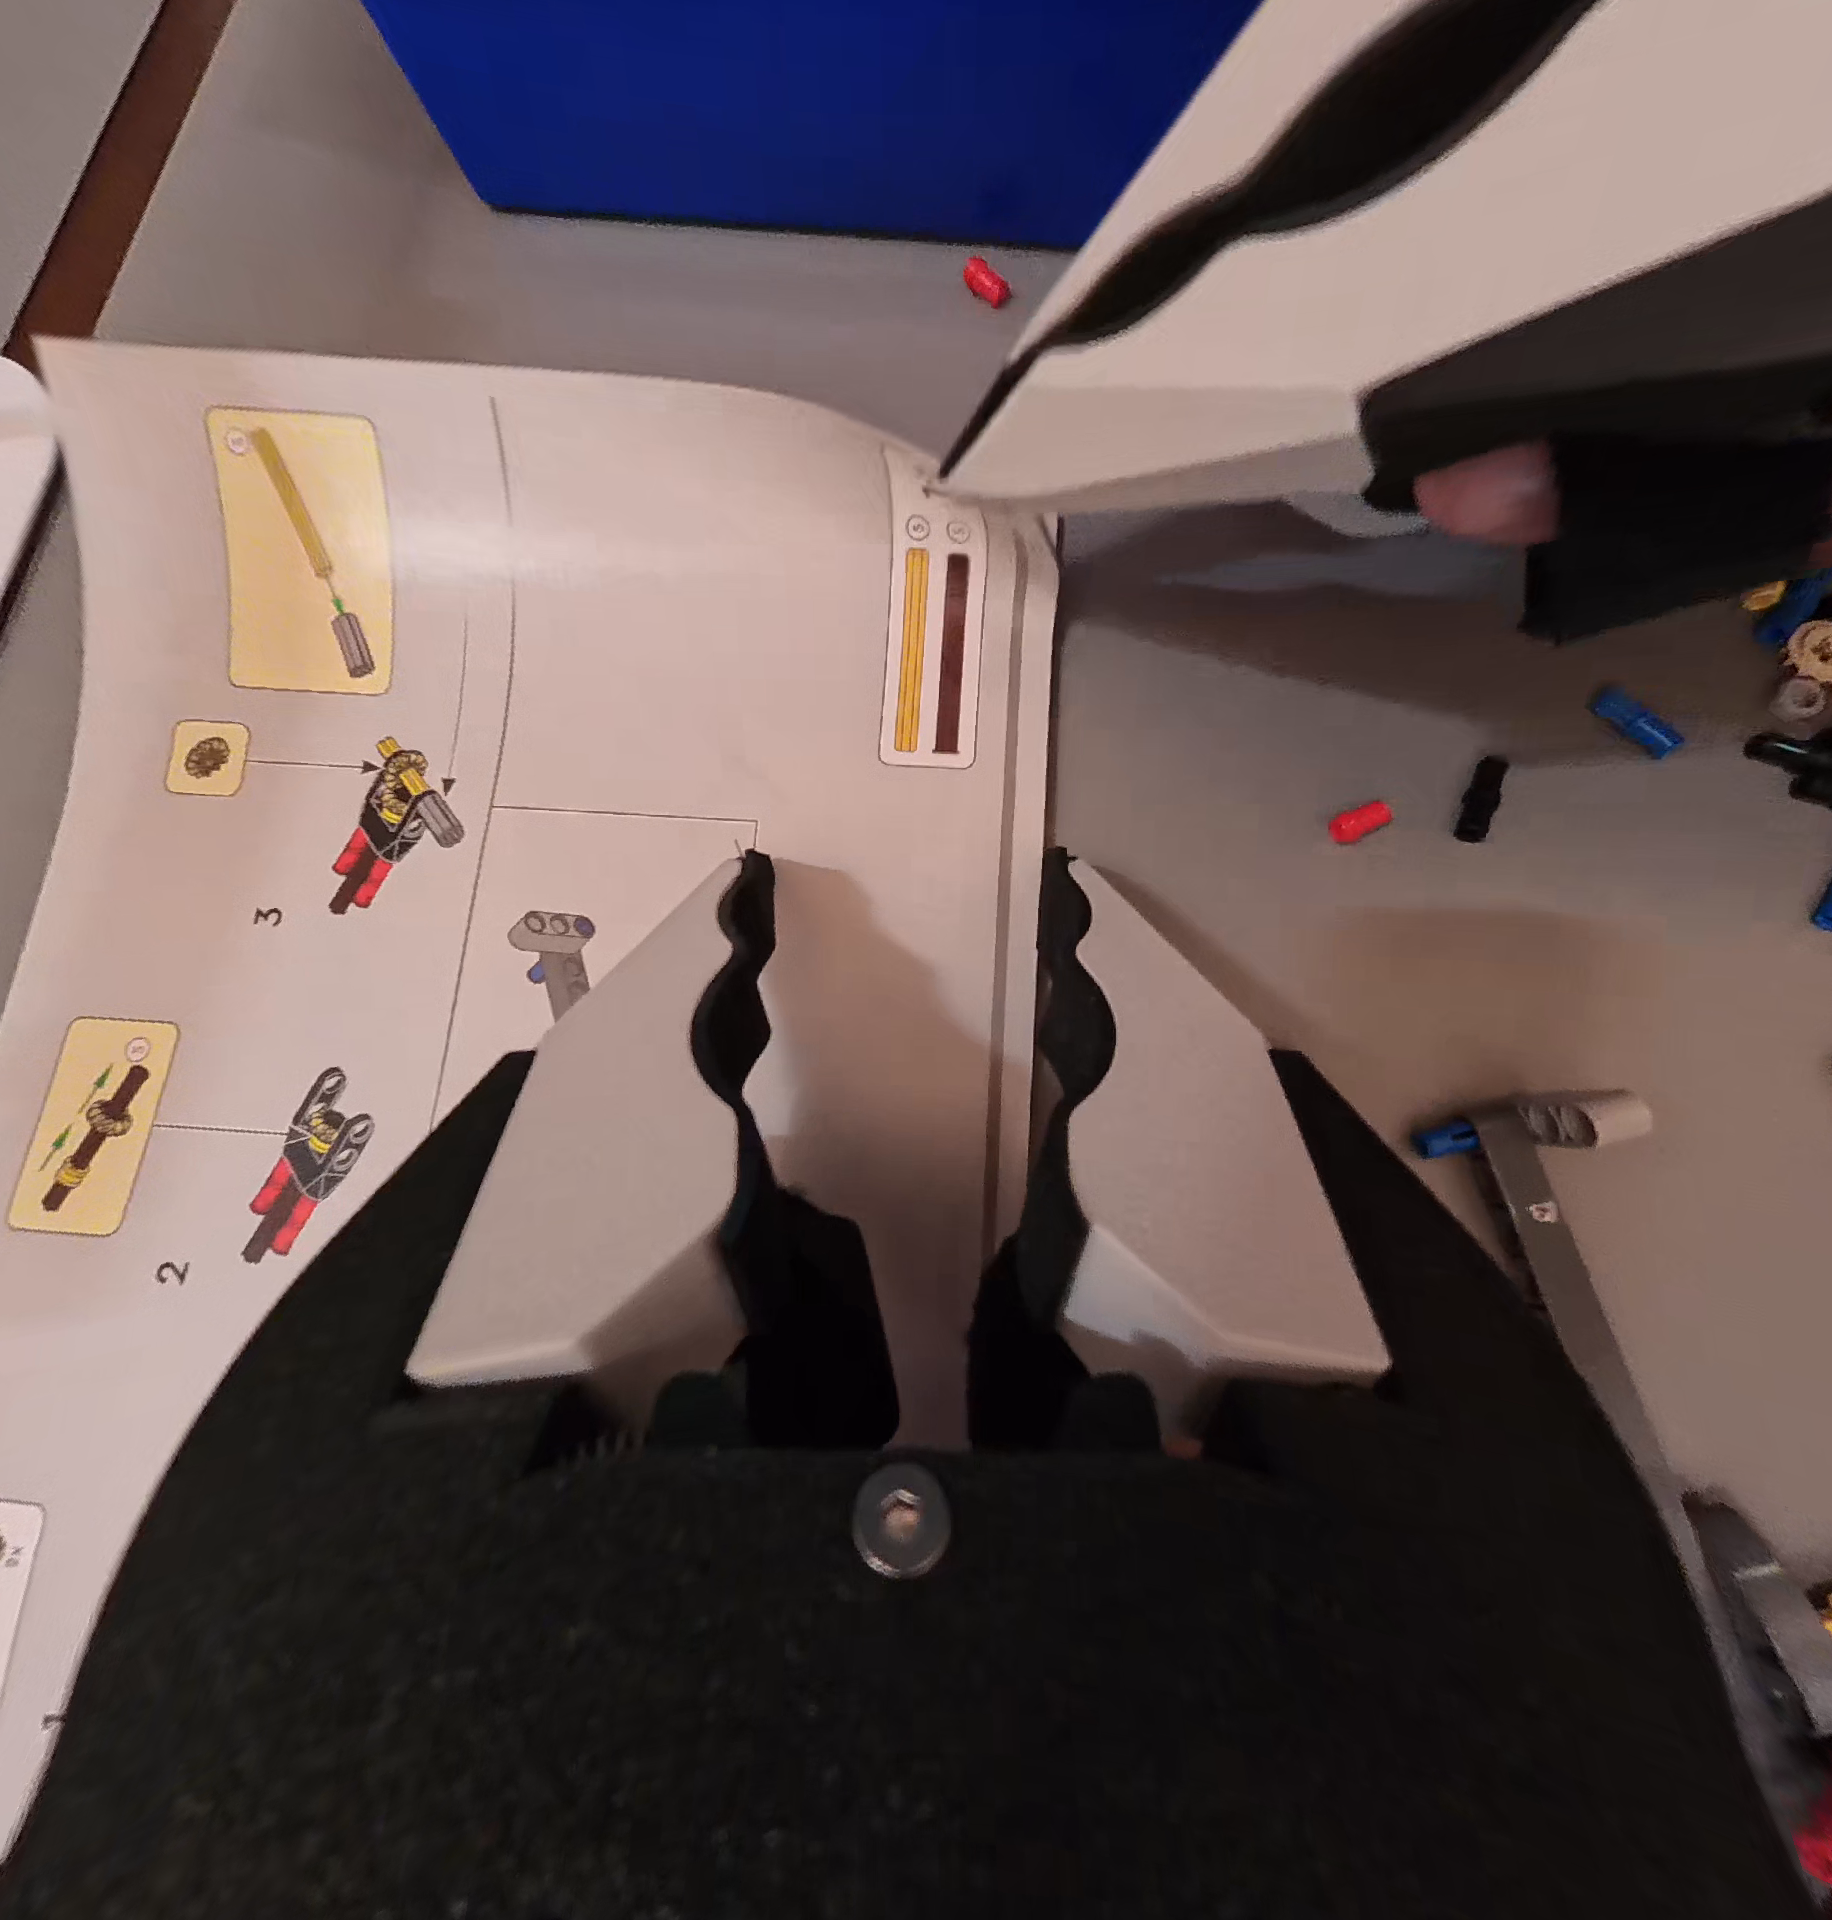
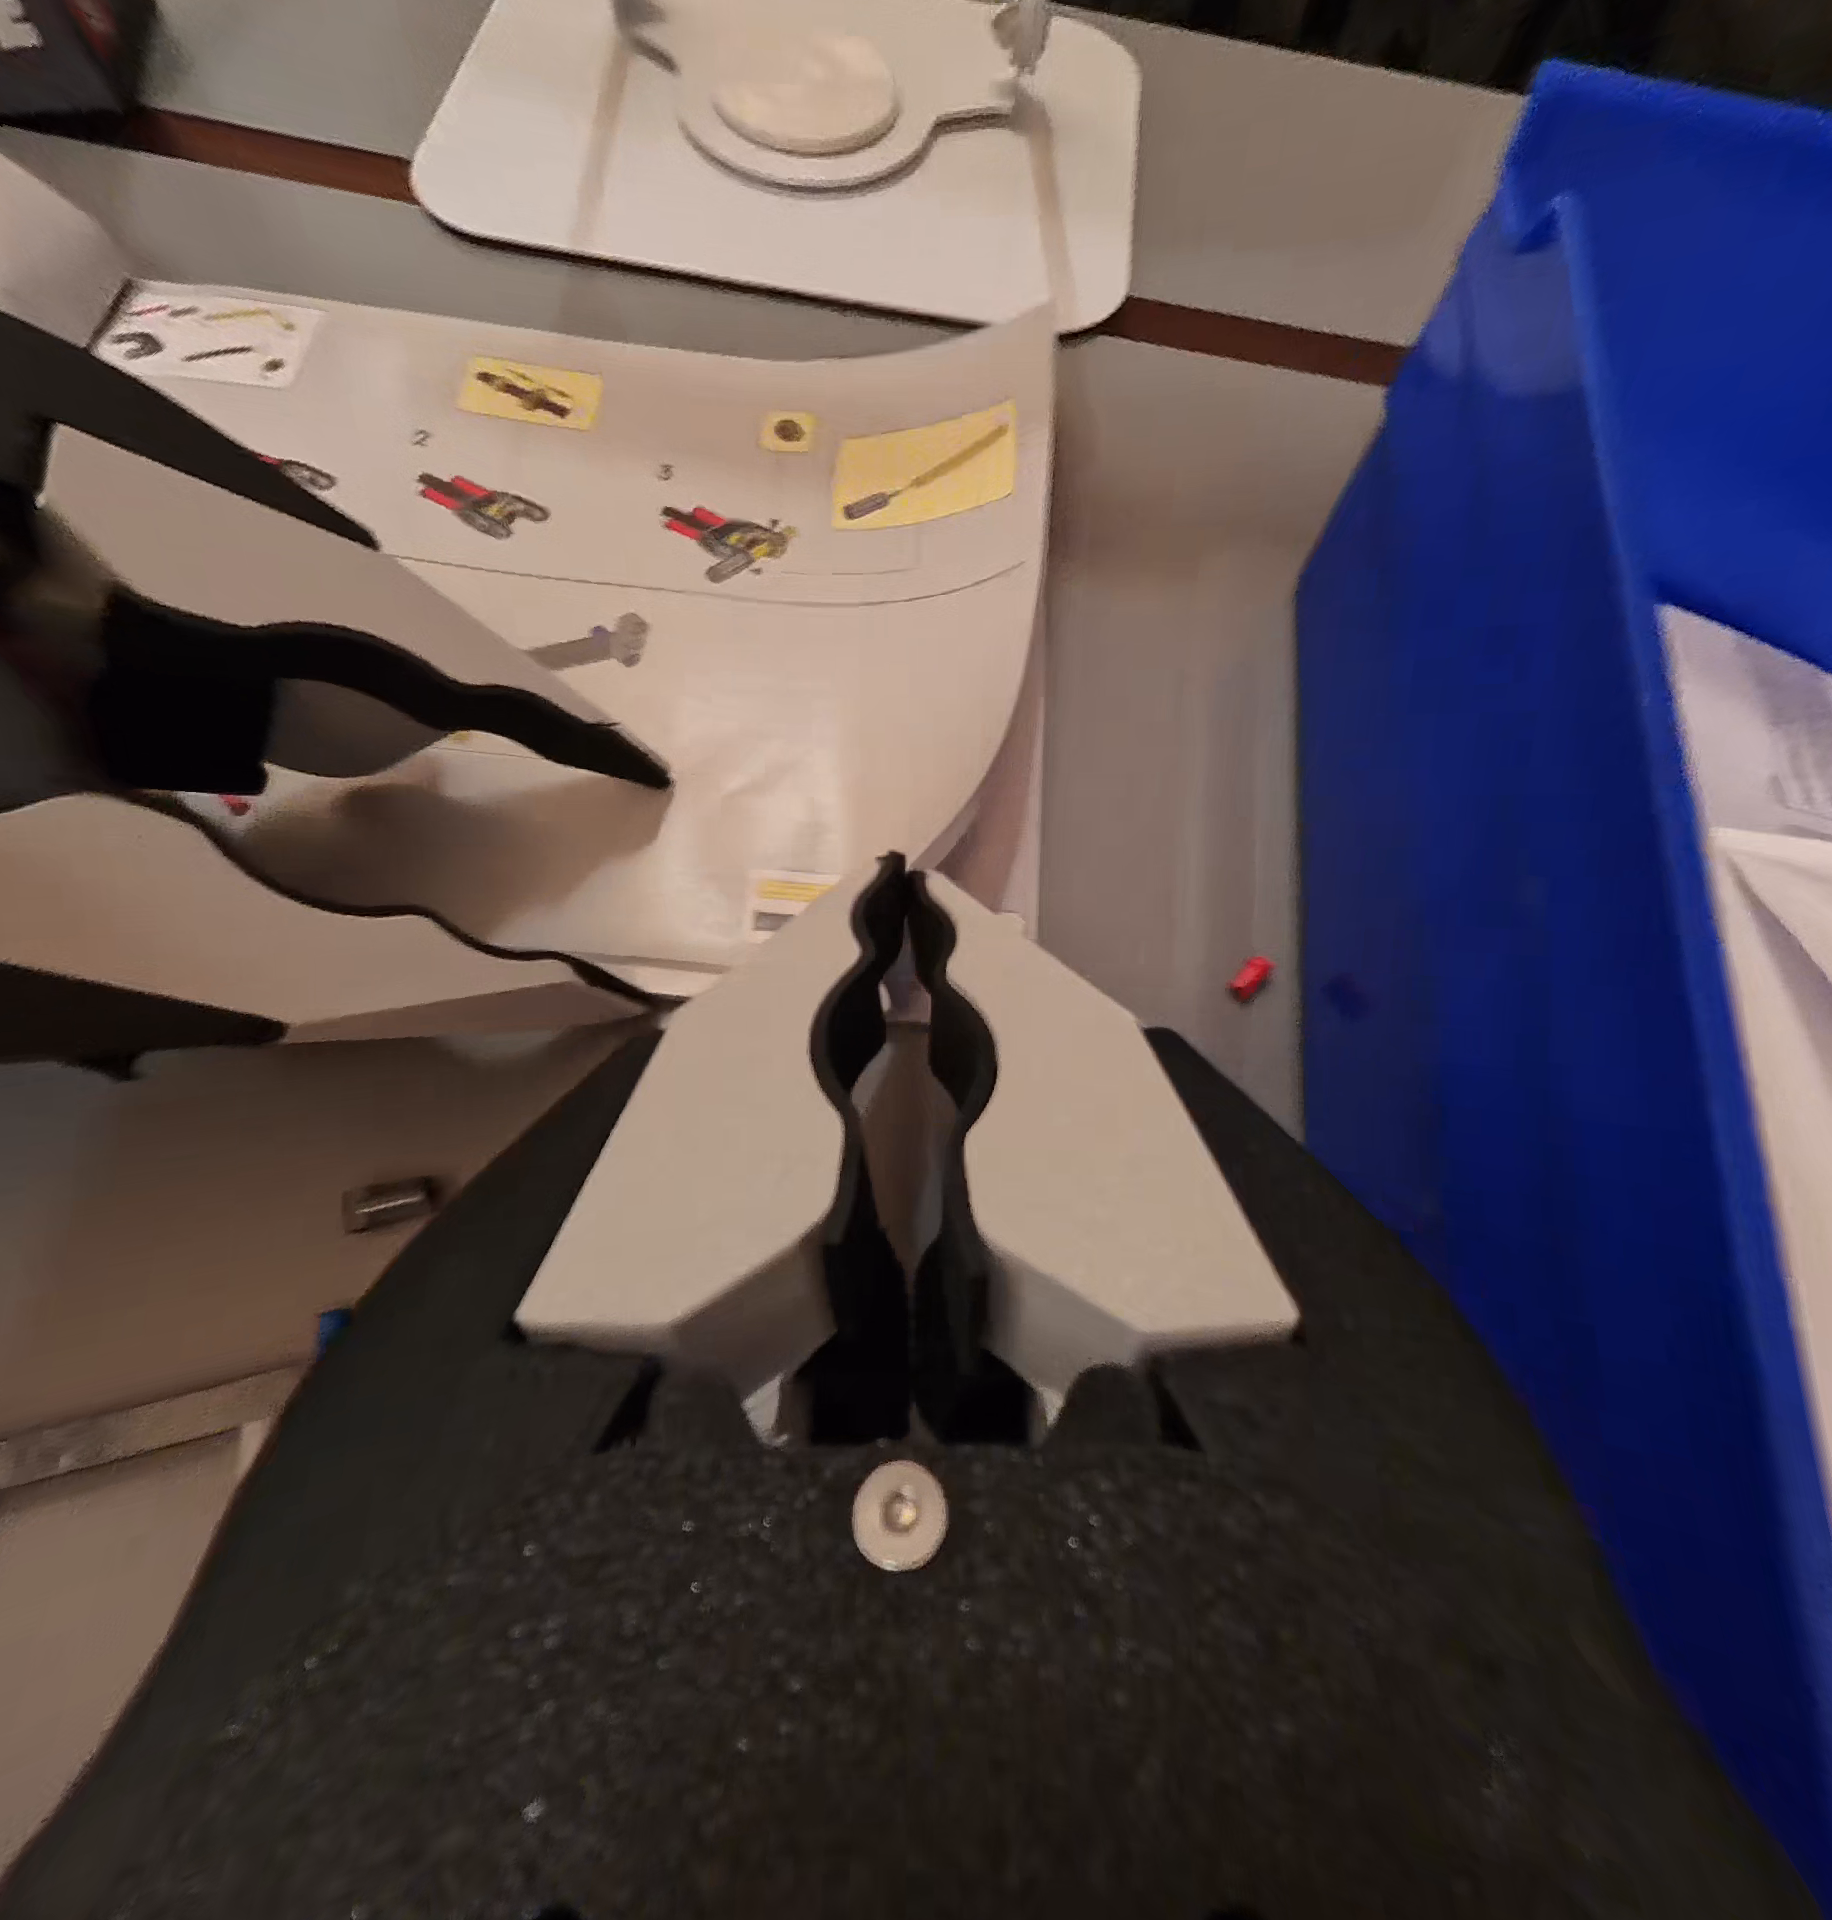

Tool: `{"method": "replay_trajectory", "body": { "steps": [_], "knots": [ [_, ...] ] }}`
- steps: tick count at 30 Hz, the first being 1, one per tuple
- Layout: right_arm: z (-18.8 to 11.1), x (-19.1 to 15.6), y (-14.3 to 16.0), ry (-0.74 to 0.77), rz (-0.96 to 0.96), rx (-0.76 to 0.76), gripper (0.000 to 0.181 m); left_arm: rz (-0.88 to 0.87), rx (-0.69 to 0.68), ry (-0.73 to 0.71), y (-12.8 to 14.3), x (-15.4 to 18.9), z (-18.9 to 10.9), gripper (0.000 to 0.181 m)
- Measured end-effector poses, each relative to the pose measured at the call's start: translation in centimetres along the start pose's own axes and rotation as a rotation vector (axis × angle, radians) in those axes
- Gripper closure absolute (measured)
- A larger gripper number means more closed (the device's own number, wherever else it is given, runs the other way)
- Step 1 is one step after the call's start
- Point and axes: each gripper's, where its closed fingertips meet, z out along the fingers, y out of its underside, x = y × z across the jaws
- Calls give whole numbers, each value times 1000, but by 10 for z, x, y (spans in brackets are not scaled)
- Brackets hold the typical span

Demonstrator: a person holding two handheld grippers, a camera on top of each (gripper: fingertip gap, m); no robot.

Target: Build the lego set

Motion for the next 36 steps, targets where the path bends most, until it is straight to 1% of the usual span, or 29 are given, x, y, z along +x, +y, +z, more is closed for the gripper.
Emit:
{"method": "replay_trajectory", "body": {
  "steps": [2, 3, 4, 5, 7, 8, 10, 12, 13, 15, 16, 17, 19, 20, 21, 23, 25, 28, 29, 32, 33, 34, 36],
  "knots": [
    [2, -5, 1, -12, -28, -9, 181, -55, 3, 40, -2, 2, -3, 134],
    [0, -8, -2, -25, -53, 7, 181, -134, 23, 95, -6, 5, -6, 135],
    [-3, -11, -4, -29, -77, 20, 181, -236, 71, 154, -14, 5, -12, 132],
    [-6, -15, -7, -45, -106, 27, 181, -347, 140, 205, -26, 2, -19, 133],
    [-13, -30, -14, -94, -166, 76, 181, -548, 274, 298, -47, -12, -33, 132],
    [-16, -38, -15, -107, -195, 88, 181, -630, 319, 345, -56, -18, -37, 131],
    [-19, -48, -18, -82, -291, 110, 181, -748, 334, 418, -63, -25, -37, 120],
    [-19, -55, -15, -43, -393, 105, 181, -784, 269, 452, -61, -26, -29, 120],
    [-18, -55, -12, -22, -417, 90, 181, -762, 228, 439, -60, -27, -26, 121],
    [-20, -42, -9, 38, -367, 88, 181, -657, 168, 367, -55, -30, -28, 129],
    [-19, -34, -3, 33, -307, 47, 181, -563, 128, 296, -47, -34, -32, 129],
    [-15, -26, 8, 14, -242, -18, 176, -442, 82, 222, -35, -37, -37, 128],
    [-6, -15, 24, -39, -124, -117, 137, -192, -5, 138, -8, -34, -51, 124],
    [-3, -15, 25, -77, -71, -129, 124, -108, -29, 98, 6, -34, -58, 122],
    [-2, -16, 24, -110, -27, -126, 118, -59, -49, 66, 19, -34, -65, 114],
    [0, -13, 21, -113, 27, -128, 115, -45, -98, 18, 44, -36, -81, 107],
    [3, -14, 18, -134, 57, -132, 115, -87, -118, 8, 66, -34, -95, 103],
    [9, -16, 22, -163, 116, -166, 115, -150, -127, 32, 89, -27, -101, 106],
    [12, -15, 24, -164, 134, -181, 115, -164, -115, 29, 92, -28, -100, 108],
    [17, -12, 27, -139, 149, -197, 116, -197, -68, 24, 91, -28, -99, 112],
    [18, -13, 27, -136, 141, -201, 117, -197, -61, 19, 90, -29, -98, 112],
    [18, -14, 27, -135, 137, -207, 123, -192, -52, 6, 90, -29, -96, 114],
    [18, -13, 27, -114, 140, -225, 124, -163, -43, -33, 91, -31, -93, 115]
  ]
}}
